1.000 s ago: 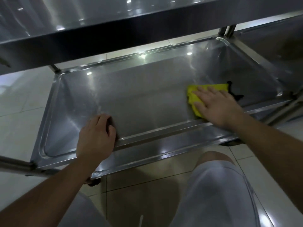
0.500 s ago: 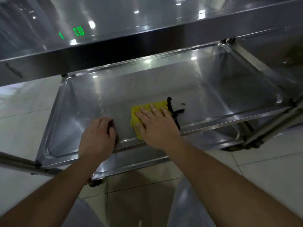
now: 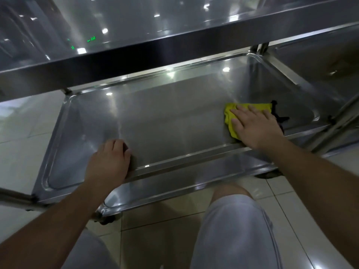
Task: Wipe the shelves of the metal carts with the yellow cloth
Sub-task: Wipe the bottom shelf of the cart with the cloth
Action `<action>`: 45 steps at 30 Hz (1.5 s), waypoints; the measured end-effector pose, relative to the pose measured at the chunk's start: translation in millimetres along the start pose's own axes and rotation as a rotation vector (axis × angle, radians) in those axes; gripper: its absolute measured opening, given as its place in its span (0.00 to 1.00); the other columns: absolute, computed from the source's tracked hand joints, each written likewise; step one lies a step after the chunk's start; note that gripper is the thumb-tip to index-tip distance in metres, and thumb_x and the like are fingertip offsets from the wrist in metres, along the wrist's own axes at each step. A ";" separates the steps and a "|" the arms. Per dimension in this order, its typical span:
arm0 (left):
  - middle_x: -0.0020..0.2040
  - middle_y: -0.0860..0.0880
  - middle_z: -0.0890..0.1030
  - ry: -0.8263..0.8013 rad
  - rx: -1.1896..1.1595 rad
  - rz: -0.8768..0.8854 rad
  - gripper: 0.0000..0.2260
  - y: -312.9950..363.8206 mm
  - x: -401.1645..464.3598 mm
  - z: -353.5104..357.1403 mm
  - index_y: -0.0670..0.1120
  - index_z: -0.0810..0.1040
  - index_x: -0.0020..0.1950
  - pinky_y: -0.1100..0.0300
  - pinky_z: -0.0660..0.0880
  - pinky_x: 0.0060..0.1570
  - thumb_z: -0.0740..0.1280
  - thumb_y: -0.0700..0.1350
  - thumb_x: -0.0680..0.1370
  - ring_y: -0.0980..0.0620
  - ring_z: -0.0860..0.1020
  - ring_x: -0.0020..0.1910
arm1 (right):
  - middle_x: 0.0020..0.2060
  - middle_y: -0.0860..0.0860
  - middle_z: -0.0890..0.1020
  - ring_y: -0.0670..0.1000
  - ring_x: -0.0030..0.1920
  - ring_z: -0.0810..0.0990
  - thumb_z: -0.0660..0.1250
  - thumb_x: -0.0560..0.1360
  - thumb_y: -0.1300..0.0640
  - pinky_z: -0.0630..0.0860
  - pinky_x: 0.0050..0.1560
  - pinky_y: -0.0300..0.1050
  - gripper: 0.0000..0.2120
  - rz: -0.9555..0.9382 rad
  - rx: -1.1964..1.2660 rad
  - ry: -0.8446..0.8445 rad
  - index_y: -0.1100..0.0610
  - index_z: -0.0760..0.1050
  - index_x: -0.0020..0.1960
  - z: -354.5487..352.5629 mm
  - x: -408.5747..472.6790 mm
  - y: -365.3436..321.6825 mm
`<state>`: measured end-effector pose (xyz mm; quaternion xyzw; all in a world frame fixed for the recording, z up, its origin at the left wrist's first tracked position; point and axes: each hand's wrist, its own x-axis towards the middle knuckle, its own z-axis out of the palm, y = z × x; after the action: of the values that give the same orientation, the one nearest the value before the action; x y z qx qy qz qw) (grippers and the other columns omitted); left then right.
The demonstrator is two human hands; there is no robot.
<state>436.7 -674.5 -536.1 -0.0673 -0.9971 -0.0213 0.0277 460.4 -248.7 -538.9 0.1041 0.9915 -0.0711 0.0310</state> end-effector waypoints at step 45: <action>0.78 0.54 0.68 -0.010 -0.165 0.247 0.28 150.0 20.9 21.8 0.55 0.68 0.79 0.52 0.60 0.75 0.53 0.60 0.80 0.51 0.64 0.77 | 0.79 0.56 0.67 0.64 0.76 0.67 0.49 0.78 0.27 0.63 0.75 0.62 0.38 0.055 -0.065 0.082 0.47 0.65 0.79 -45.2 168.4 86.0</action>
<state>435.2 -522.3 -550.8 -0.1914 -0.9763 -0.0992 0.0196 312.0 -124.7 -518.6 0.1332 0.9905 -0.0336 -0.0045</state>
